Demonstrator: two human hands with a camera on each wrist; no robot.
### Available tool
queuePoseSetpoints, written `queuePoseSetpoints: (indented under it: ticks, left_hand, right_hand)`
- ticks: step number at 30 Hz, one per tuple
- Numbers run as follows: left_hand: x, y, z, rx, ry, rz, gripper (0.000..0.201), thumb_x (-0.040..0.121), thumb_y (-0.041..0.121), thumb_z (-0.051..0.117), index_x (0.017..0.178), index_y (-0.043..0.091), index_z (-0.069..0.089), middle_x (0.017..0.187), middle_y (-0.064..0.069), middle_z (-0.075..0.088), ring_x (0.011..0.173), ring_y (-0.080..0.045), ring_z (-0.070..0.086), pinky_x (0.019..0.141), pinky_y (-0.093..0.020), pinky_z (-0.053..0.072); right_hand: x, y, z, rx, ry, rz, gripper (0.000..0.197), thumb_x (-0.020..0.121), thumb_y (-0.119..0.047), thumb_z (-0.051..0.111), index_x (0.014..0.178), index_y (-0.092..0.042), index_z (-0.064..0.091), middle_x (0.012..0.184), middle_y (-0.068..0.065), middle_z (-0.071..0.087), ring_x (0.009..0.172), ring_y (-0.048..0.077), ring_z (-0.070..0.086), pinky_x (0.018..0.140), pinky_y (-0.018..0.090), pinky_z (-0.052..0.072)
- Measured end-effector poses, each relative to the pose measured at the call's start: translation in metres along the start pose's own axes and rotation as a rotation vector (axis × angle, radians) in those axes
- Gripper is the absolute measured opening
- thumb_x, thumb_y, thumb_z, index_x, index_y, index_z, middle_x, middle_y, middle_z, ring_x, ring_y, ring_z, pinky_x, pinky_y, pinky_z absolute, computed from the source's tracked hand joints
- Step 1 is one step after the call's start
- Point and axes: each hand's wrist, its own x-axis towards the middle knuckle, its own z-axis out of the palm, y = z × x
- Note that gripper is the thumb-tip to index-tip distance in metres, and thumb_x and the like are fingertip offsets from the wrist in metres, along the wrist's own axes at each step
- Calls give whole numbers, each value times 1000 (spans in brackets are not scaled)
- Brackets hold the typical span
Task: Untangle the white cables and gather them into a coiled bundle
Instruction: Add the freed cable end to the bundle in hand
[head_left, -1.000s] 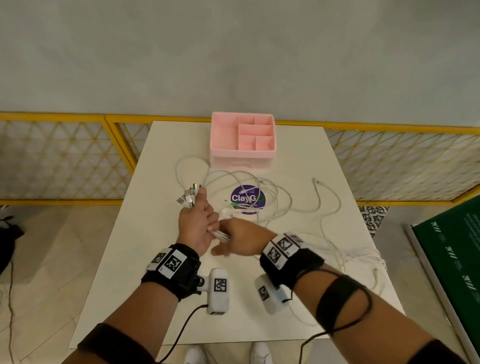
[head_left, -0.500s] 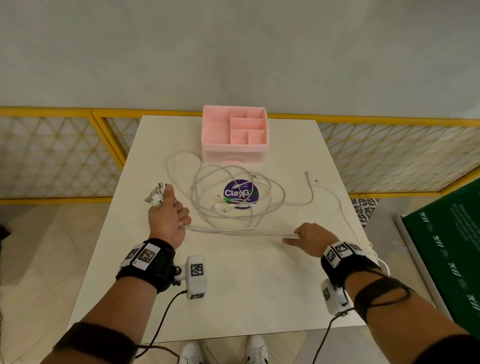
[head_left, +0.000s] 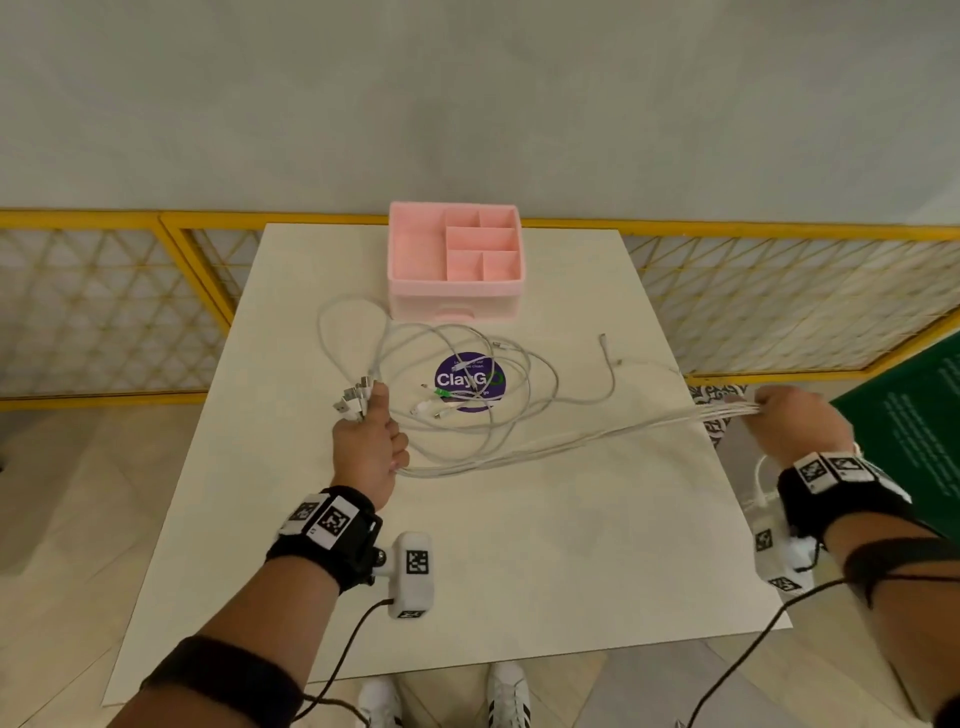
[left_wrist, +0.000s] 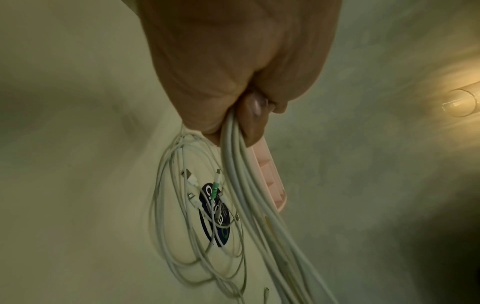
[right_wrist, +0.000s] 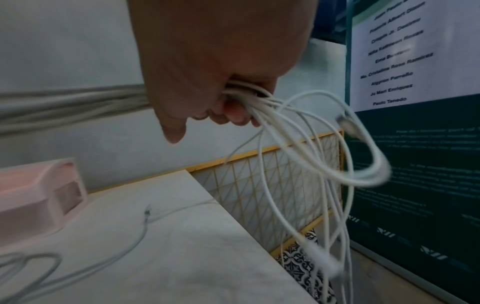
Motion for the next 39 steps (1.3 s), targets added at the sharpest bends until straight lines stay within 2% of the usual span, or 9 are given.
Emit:
queuePoseSetpoints:
  ticks: [3,6,9,11,15,19,23,27,39]
  left_hand:
    - [4,3,-11,-15,34,6,42,99,41,59,67,22,41,52,7,26,39,-7,22,36,-19,18]
    - [6,1,-18,-16,70,-2,41,99,41,59,68,22,41,53,7,27,39,-7,22,36,-18,18]
    - [4,-1,-20,-13,96,-1,42,100,40,58,68,22,38,51,7,27,38,-7,21,36,-17,18]
    - [3,-2,-21,-16,102,-4,42,99,40,59,67,22,38,49,9,28,37,-6,21,35,-17,18]
    - [3,-2,-23,-8,107,-15,40,100,37,59,68,22,41,48,9,27,37,-7,21,36,-17,18]
    - [7,-9,-30,64,98,-26,28,98,37,62,77,20,53,50,7,30,39,-8,24,37,-18,21]
    - [7,-21,-39,131,79,-50,30,94,33,69,74,20,51,51,6,33,41,-9,28,38,-19,25]
    - [3,-27,-45,149,68,-64,30,93,31,71,76,18,50,49,6,34,40,-10,29,39,-20,25]
    - [-8,-27,-52,159,34,-89,29,93,28,71,75,18,50,50,7,36,43,-10,30,40,-21,28]
  right_hand:
    - [-5,4,15,-33,-46,33,32,100,-36,48,78,-20,63,65,2,62,56,16,58,58,27,48]
    - [-12,11,65,-143,-245,47,26,97,-34,52,86,-18,68,78,1,65,77,22,66,82,39,57]
    - [-19,10,107,-201,-408,-2,39,95,-50,56,97,-15,73,88,3,67,90,24,67,86,32,52]
    - [-21,1,116,-190,-538,-15,47,91,-52,62,113,-11,68,111,8,67,104,27,65,87,30,50]
    - [-15,-43,96,-212,-685,-134,78,69,-64,77,127,-16,57,128,4,59,117,25,58,98,32,46]
    - [-5,-126,64,-53,-698,-342,74,72,-64,77,128,-19,59,132,1,53,127,24,51,107,34,38]
    - [-7,-209,53,144,-506,-538,33,88,-44,68,103,-15,72,112,5,65,109,27,62,92,32,48]
    - [-27,-261,66,129,-459,-513,29,95,-25,58,112,-3,66,116,14,66,109,33,63,79,29,44]
    - [-57,-293,104,363,-498,-108,34,88,-15,68,115,2,56,118,20,63,111,37,61,81,34,48]
